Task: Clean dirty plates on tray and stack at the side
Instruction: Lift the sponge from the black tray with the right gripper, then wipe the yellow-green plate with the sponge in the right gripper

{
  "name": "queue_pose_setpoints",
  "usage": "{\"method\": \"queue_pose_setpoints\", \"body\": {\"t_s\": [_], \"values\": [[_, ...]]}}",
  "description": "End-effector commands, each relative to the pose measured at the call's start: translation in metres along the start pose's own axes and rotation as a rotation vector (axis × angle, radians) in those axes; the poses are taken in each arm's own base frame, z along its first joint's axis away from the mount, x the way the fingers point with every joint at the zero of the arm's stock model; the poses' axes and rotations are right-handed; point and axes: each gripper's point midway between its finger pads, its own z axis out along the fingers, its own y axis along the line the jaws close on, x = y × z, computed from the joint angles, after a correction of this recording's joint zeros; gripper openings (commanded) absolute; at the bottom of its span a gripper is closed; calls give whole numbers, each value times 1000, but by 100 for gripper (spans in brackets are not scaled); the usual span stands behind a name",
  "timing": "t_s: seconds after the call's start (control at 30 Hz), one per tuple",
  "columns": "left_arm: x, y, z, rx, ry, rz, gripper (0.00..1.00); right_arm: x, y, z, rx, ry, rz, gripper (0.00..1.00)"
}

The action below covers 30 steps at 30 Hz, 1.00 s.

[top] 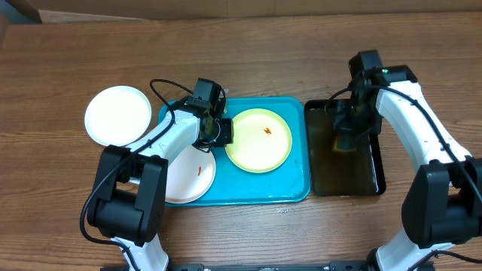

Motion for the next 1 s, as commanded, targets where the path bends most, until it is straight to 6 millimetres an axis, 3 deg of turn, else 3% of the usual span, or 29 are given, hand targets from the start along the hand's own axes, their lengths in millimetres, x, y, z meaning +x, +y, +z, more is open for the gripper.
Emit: {"method": "queue_pose_setpoints", "body": {"t_s": [0.0,0.23,0.53,0.67,0.97], "values": [[-7,-2,1,2,-16,32,4,-6,17,-30,-26,-76,-120,4],[-13,-12,3,13,-48,139,4,-5,55,-30,-50,-130,-293,4],[-7,-23,5,12,-41,169,4,2,143,-35,-138,-272,-490,4],[-8,-21,6,-4,-45,168,4,4,156,-28,-121,-294,-524,4],[-8,-21,6,-3,-46,164,5,7,155,12,-88,-237,-534,4]]}}
